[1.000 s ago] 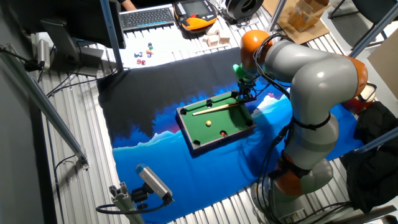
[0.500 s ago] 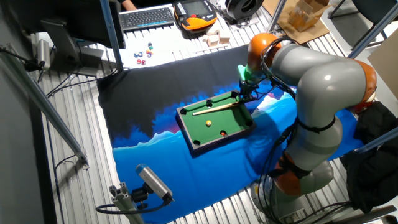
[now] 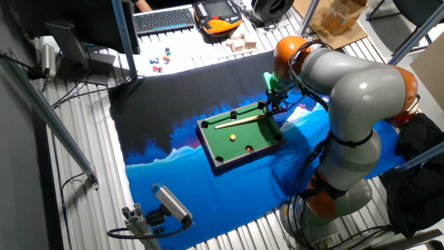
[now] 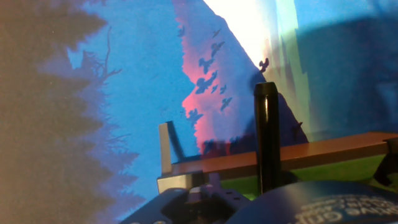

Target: Hit the pool ball

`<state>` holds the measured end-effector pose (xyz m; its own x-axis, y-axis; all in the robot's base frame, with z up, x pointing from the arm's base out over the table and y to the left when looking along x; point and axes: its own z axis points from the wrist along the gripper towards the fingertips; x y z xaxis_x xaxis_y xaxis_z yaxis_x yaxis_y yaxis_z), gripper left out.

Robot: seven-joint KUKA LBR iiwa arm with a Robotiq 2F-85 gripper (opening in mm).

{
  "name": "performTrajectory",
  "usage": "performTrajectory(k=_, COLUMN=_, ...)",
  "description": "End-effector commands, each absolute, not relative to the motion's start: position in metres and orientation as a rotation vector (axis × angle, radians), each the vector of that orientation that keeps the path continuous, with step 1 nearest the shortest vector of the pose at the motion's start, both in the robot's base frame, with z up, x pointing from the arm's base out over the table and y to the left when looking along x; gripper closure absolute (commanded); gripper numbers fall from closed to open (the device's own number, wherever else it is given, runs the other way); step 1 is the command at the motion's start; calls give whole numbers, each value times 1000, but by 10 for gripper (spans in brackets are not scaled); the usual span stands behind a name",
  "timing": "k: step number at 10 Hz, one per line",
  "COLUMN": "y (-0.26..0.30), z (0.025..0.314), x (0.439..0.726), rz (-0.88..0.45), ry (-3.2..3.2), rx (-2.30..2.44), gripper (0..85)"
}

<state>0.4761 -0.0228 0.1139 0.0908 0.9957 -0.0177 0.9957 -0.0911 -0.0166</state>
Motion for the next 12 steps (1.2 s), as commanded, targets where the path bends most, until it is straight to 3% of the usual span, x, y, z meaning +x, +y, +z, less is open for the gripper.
performTrajectory(k=1, y=-22, z=112, x=472, rz=47, ry=-2113, rx=-2323, gripper=340)
performTrajectory(k=3, y=-20, z=103, x=463, rz=97, ry=-2117, rx=-2315, gripper=340)
performTrajectory(k=10, y=-19, z=90, x=452, rz=89, ry=-2133, rx=-2300, gripper=340)
performTrajectory(k=11, y=-19, z=89, x=451, rz=78, ry=-2133, rx=-2300, gripper=510)
performTrajectory(k=12, y=-19, z=89, x=451, rz=59, ry=-2147, rx=-2290, gripper=510)
